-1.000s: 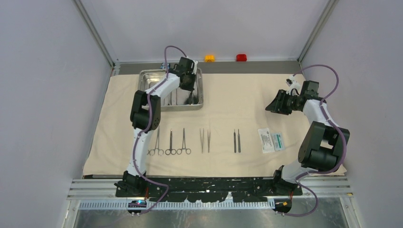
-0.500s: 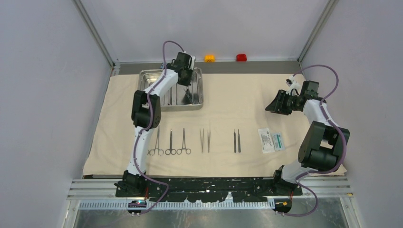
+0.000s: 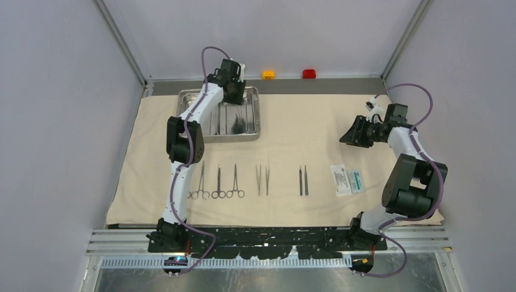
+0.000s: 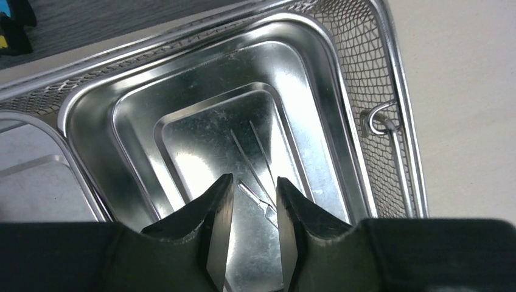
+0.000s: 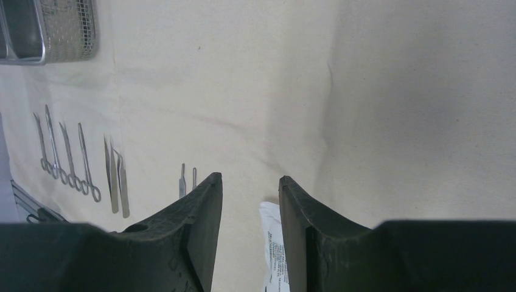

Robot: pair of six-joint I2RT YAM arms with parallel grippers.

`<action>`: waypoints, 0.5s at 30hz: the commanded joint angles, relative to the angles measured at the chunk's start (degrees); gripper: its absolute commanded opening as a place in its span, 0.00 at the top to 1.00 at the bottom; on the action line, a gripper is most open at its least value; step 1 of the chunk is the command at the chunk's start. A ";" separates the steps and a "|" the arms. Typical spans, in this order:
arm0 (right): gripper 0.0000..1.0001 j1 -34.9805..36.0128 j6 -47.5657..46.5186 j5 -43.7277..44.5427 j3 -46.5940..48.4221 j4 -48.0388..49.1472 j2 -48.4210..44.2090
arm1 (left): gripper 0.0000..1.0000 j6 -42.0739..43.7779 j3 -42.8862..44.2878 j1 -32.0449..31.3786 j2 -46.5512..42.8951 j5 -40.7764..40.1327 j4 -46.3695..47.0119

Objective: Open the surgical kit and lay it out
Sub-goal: Adjust the medical item in the container, then pick up the medical item from the container.

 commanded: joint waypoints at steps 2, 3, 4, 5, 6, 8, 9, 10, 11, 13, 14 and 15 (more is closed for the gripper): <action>0.56 -0.16 0.26 -0.55 2.32 0.25 -1.12 | 0.65 -1.43 6.21 0.26 2.89 -0.26 -4.05; 0.55 -0.17 0.26 -0.47 2.31 0.25 -1.17 | 0.65 -1.41 6.86 0.34 3.74 -0.61 -4.44; 0.56 -0.17 0.22 -0.40 2.27 0.27 -1.31 | 0.66 -1.43 7.33 0.35 4.04 -0.99 -4.62; 0.56 -0.18 0.18 -0.45 2.24 0.27 -1.42 | 0.66 -1.42 7.69 0.42 4.42 -1.15 -4.77; 0.55 -0.16 0.17 -0.44 2.18 0.25 -1.45 | 0.67 -1.43 7.88 0.44 4.82 -1.30 -4.88; 0.55 -0.19 0.13 -0.38 2.23 0.27 -1.45 | 0.68 -1.50 7.97 0.48 5.17 -1.36 -4.89; 0.56 -0.12 0.11 -0.41 2.23 0.26 -1.45 | 0.69 -1.52 7.97 0.52 5.29 -1.41 -4.97; 0.56 -0.11 0.12 -0.37 2.23 0.19 -1.38 | 0.70 -1.59 7.95 0.50 5.45 -1.37 -4.96; 0.56 -0.18 0.17 -0.38 2.23 0.18 -1.34 | 0.70 -1.73 7.95 0.60 5.61 -1.36 -5.06; 0.56 -0.14 0.17 -0.45 2.31 0.14 -1.27 | 0.72 -1.93 7.84 0.61 5.96 -1.37 -5.19; 0.56 -0.11 0.17 -0.44 2.32 0.18 -1.19 | 0.72 -2.02 7.73 0.61 6.08 -1.36 -5.24; 0.55 -0.17 0.13 -0.42 2.32 0.18 -1.18 | 0.73 -2.04 7.57 0.61 6.19 -1.36 -5.22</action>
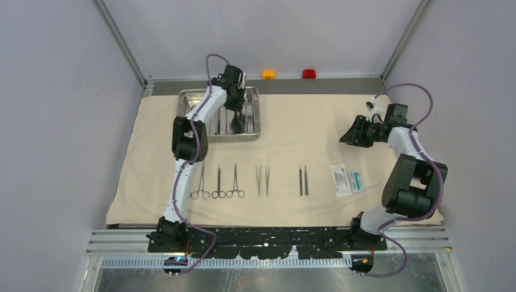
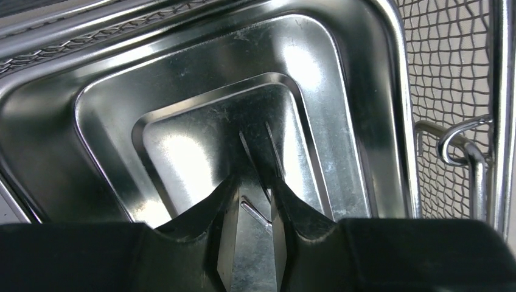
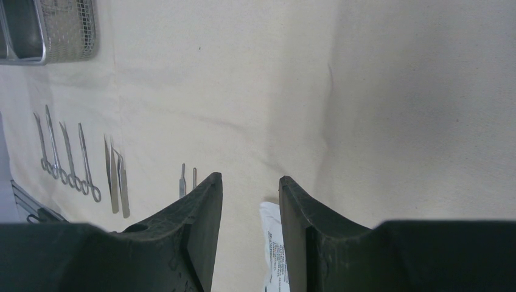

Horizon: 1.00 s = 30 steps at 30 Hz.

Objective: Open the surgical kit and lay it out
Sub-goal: Pick up the medical item from the container.

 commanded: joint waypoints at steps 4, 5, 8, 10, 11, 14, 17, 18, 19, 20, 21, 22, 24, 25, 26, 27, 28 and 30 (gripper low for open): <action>0.55 -0.18 0.11 -0.45 2.26 0.23 -1.23 | 0.73 -0.61 0.81 0.51 -0.26 -0.62 -0.69; 0.56 -0.12 0.09 -0.42 2.22 0.18 -1.25 | 0.74 -0.61 0.61 0.51 -0.13 -0.62 -0.66; 0.56 -0.19 0.08 -0.38 2.26 0.14 -1.32 | 0.75 -0.85 0.12 0.51 0.28 -0.62 -0.63; 0.56 -0.16 0.08 -0.44 2.19 0.14 -1.34 | 0.76 -0.87 -0.31 0.51 0.47 -0.62 -0.50; 0.55 -0.12 0.08 -0.46 2.25 0.09 -1.36 | 0.76 -0.88 -0.53 0.51 0.56 -0.62 -0.38; 0.56 -0.16 0.06 -0.53 2.25 0.13 -1.32 | 0.81 -0.72 -0.84 0.42 0.96 -0.62 -0.20; 0.55 -0.11 0.05 -0.51 2.26 0.03 -1.49 | 0.86 -0.28 -0.62 0.42 1.70 -2.84 -0.21; 0.55 -0.19 0.04 -0.48 2.26 0.05 -1.53 | 0.87 -0.07 -0.51 0.41 1.93 -3.12 -0.17; 0.56 -0.15 0.08 -0.52 2.26 0.05 -1.56 | 0.88 0.00 -0.43 0.42 2.00 -3.38 -0.13; 0.55 -0.16 0.01 -0.52 2.26 0.05 -1.56 | 0.89 0.13 -0.29 0.42 2.23 -3.68 -0.15; 0.55 -0.13 0.06 -0.55 2.26 0.09 -1.58 | 0.91 0.15 0.10 0.42 2.39 -3.77 -0.14; 0.56 -0.11 0.02 -0.48 2.26 0.06 -1.60 | 0.92 0.18 0.55 0.42 2.59 -3.85 -0.12; 0.55 -0.12 0.08 -0.61 2.21 0.05 -1.58 | 0.95 0.05 1.76 0.42 2.98 -3.87 -0.36; 0.56 -0.15 0.06 -0.63 2.25 0.05 -1.66 | 0.96 -0.10 2.44 0.42 3.25 -3.79 -0.45; 0.55 -0.17 0.08 -0.56 2.26 0.05 -1.59 | 0.98 -0.34 3.18 0.40 3.41 -3.56 -0.59; 0.56 -0.12 0.11 -0.63 2.26 0.05 -1.62 | 1.00 -0.57 3.96 0.49 3.55 -3.34 -0.77; 0.55 -0.17 0.09 -0.60 2.26 0.05 -1.70 | 1.00 -0.87 4.85 0.50 3.81 -3.16 -1.03; 0.55 -0.14 0.08 -0.63 2.26 0.05 -1.75 | 1.00 -1.57 6.36 0.55 3.83 -2.86 -1.50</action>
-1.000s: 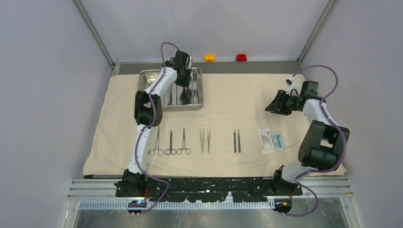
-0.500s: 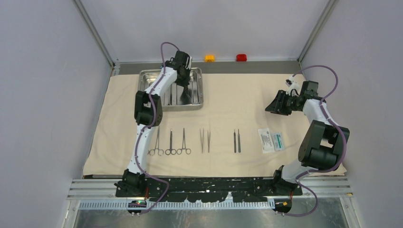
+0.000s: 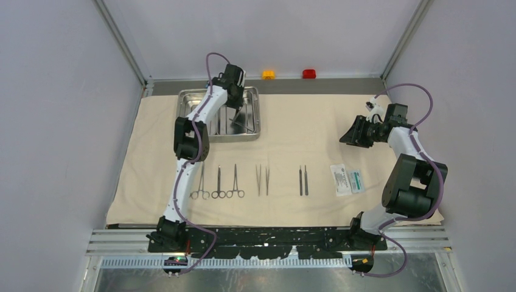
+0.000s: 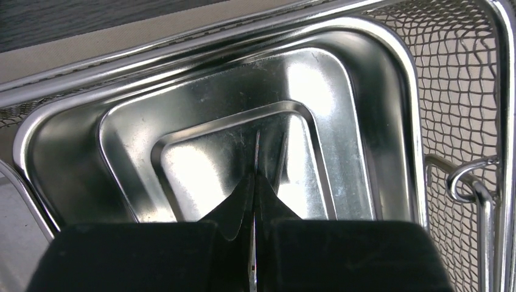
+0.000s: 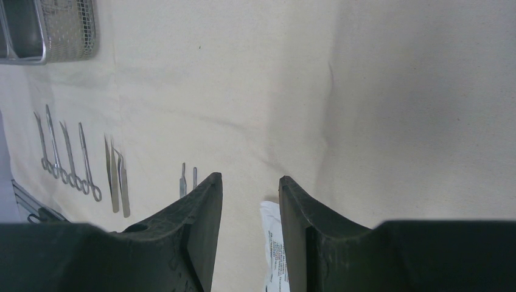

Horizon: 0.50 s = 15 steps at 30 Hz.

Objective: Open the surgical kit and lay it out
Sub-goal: Pick up the medical item from the container.

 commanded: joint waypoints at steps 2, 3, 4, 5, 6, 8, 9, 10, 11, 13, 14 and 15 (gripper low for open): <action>0.56 -0.12 0.08 -0.63 2.17 0.27 -1.92 | 1.00 -1.69 4.25 0.65 0.80 -0.09 -1.67; 0.55 -0.13 0.08 -0.59 2.15 0.27 -1.95 | 1.00 -1.94 4.30 0.74 0.16 -0.19 -1.36; 0.55 -0.12 0.08 -0.58 2.15 0.23 -2.03 | 1.00 -2.29 4.19 0.89 -0.64 -0.18 -0.89; 0.56 -0.17 0.08 -0.63 2.15 0.26 -2.05 | 1.00 -2.56 4.01 1.06 -1.55 -0.21 -0.54; 0.55 -0.23 0.08 -0.65 2.15 0.27 -2.14 | 1.00 -2.90 3.49 1.19 -2.60 -0.22 -0.16; 0.56 -0.15 0.17 -0.69 2.15 0.34 -2.32 | 1.00 -3.68 1.78 1.53 -5.18 -0.42 1.03; 0.55 -0.11 0.17 -0.80 2.10 0.36 -2.37 | 1.00 -4.19 0.32 1.67 -6.69 -0.40 2.19; 0.56 -0.18 0.22 -0.79 2.14 0.36 -2.37 | 1.00 -4.66 -1.26 1.80 -8.32 -0.34 3.26; 0.56 -0.12 0.25 -0.85 2.15 0.43 -2.45 | 1.00 -5.19 -3.20 1.82 -10.04 -0.50 4.38; 0.55 -0.11 0.39 -1.04 2.10 0.44 -2.45 | 1.00 -6.52 -6.80 1.82 -13.04 -0.62 6.18; 0.55 -0.12 0.47 -1.19 2.18 0.51 -2.42 | 1.00 -7.45 -8.36 1.82 -14.30 -0.77 6.52; 0.55 -0.17 0.58 -1.34 2.22 0.53 -2.49 | 1.00 -8.44 -9.51 1.82 -15.79 -0.96 6.77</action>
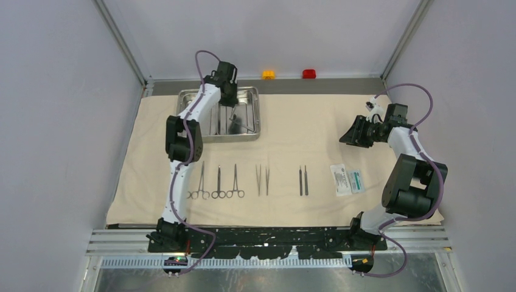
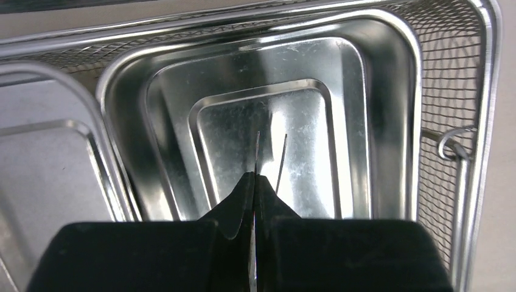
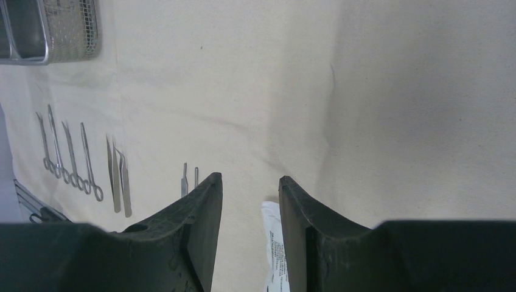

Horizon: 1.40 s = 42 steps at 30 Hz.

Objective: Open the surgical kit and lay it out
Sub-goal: Pick up the medical item from the container, then place the medical item in the surgical kit.

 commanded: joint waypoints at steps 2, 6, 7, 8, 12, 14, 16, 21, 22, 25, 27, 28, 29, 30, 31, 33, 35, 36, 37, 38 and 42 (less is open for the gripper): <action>0.55 -0.11 0.63 -1.37 2.23 0.53 -2.51 | 1.00 -5.82 -5.39 0.38 -11.98 -0.74 4.62; 0.55 -0.13 1.02 -1.81 2.15 0.74 -3.01 | 1.00 -11.00 -9.13 0.27 -15.40 -1.02 3.33; 0.56 -0.12 1.10 -1.99 2.15 0.90 -3.17 | 1.00 -11.97 -9.99 -0.06 -16.28 -1.04 2.87; 0.55 -0.16 1.18 -2.05 2.15 0.91 -3.36 | 1.00 -12.72 -10.72 -0.46 -17.15 -1.44 2.17; 0.55 -0.12 1.37 -2.63 2.02 1.05 -4.29 | 1.00 -15.00 -17.09 -3.51 -22.77 -6.99 1.76; 0.55 -0.13 1.38 -2.80 1.89 1.21 -4.89 | 1.00 -16.43 -21.62 -5.27 -27.09 -9.51 2.81; 0.56 -0.19 1.30 -2.90 1.65 1.31 -5.51 | 1.00 -18.30 -26.18 -7.30 -30.93 -12.51 3.98; 0.56 -0.16 1.66 -3.58 1.19 1.79 -7.29 | 1.00 -25.05 -35.50 -14.05 -38.30 -19.19 3.67; 0.55 -0.12 1.84 -3.75 1.06 1.84 -7.68 | 1.00 -26.74 -37.25 -15.88 -39.50 -19.36 3.66; 0.56 -0.11 1.99 -4.13 0.55 2.23 -9.19 | 1.00 -31.64 -41.72 -19.22 -41.98 -18.51 3.31; 0.56 -0.12 2.00 -3.78 0.04 2.62 -10.45 | 1.00 -34.46 -44.52 -21.01 -42.70 -17.38 3.98; 0.55 -0.11 1.95 -3.42 -0.23 2.70 -11.12 | 1.00 -35.71 -46.06 -21.92 -43.01 -16.88 4.89; 0.56 -0.17 1.85 -3.02 -0.49 2.89 -11.79 | 1.00 -37.29 -47.95 -22.63 -43.15 -16.17 5.97; 0.56 -0.15 1.70 -2.67 -0.79 3.09 -12.54 | 1.00 -39.33 -49.62 -23.40 -43.38 -15.20 6.48; 0.56 -0.14 1.45 -2.12 -1.14 3.34 -13.30 | 1.00 -41.11 -51.16 -23.89 -43.74 -13.79 7.61; 0.55 -0.12 1.22 -1.14 -1.80 3.89 -14.61 | 1.00 -42.69 -53.71 -25.30 -44.43 -11.55 10.40; 0.55 -0.11 0.88 -0.67 -2.29 4.28 -15.31 | 1.00 -42.07 -55.29 -27.15 -44.96 -11.34 12.50; 0.55 -0.11 0.74 -0.44 -2.37 4.39 -15.43 | 1.00 -41.55 -55.87 -27.97 -45.15 -11.54 13.59; 0.55 -0.11 0.62 -0.29 -2.42 4.40 -15.51 | 1.00 -41.60 -56.29 -28.77 -45.30 -11.65 14.15; 0.55 -0.11 0.51 -0.19 -2.49 4.33 -15.60 | 1.00 -41.70 -56.76 -29.40 -45.41 -11.23 15.09; 0.55 -0.16 0.41 -0.06 -3.01 4.94 -15.85 | 1.00 -40.70 -56.84 -31.47 -44.32 -10.78 16.75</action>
